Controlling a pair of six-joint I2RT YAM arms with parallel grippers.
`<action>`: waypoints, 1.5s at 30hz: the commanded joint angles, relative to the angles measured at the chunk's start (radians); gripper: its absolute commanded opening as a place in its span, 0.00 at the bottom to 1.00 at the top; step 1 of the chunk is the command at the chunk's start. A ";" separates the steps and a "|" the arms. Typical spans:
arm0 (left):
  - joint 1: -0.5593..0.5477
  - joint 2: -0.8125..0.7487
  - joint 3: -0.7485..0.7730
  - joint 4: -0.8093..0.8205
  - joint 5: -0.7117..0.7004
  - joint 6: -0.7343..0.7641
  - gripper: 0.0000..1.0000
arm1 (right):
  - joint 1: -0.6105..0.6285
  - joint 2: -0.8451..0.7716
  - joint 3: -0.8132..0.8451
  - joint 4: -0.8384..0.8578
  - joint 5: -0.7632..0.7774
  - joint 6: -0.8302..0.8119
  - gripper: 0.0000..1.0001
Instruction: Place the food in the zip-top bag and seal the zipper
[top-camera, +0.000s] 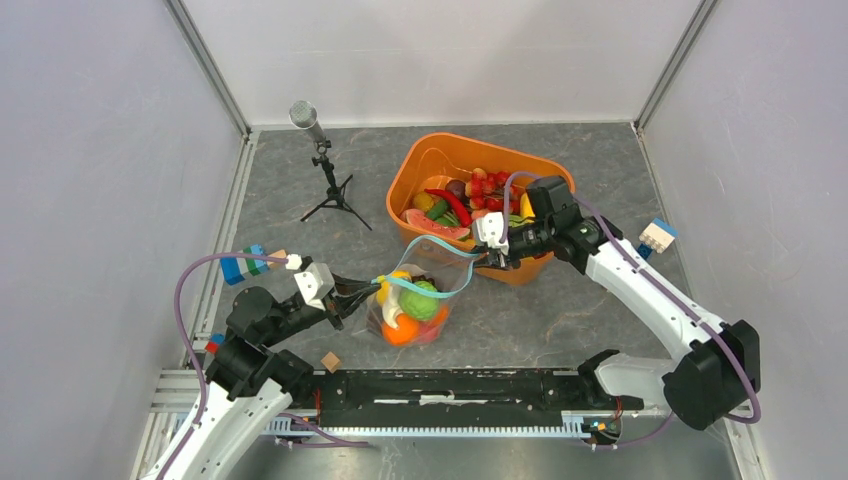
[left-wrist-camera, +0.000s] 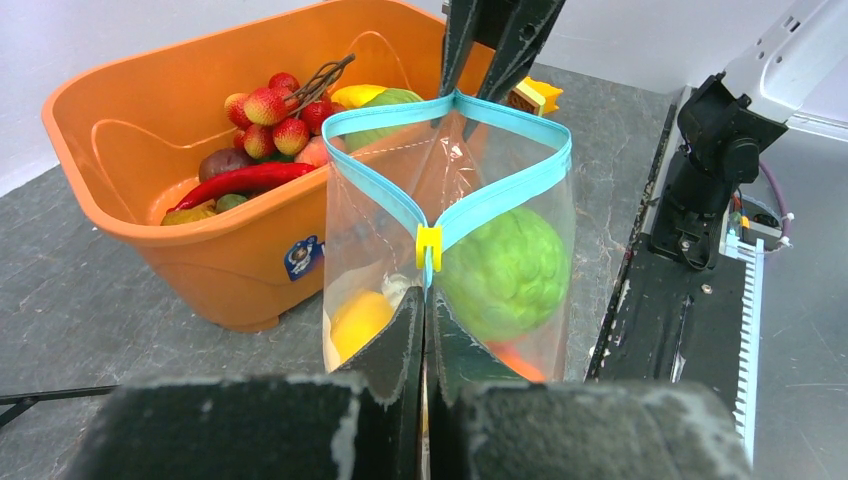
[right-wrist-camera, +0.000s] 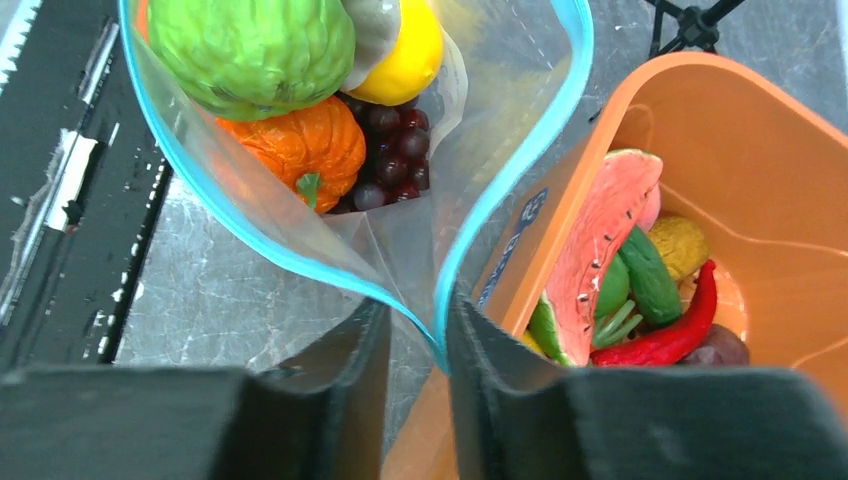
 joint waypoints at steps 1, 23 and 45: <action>0.005 -0.005 0.047 0.041 0.012 0.029 0.02 | -0.016 0.006 -0.003 0.017 -0.072 0.000 0.21; 0.005 -0.057 0.040 0.013 -0.019 0.062 0.02 | -0.103 -0.108 -0.077 0.197 0.025 0.343 0.35; 0.005 -0.036 0.043 0.056 0.021 0.033 0.02 | 0.385 -0.059 0.173 0.448 0.193 0.605 0.82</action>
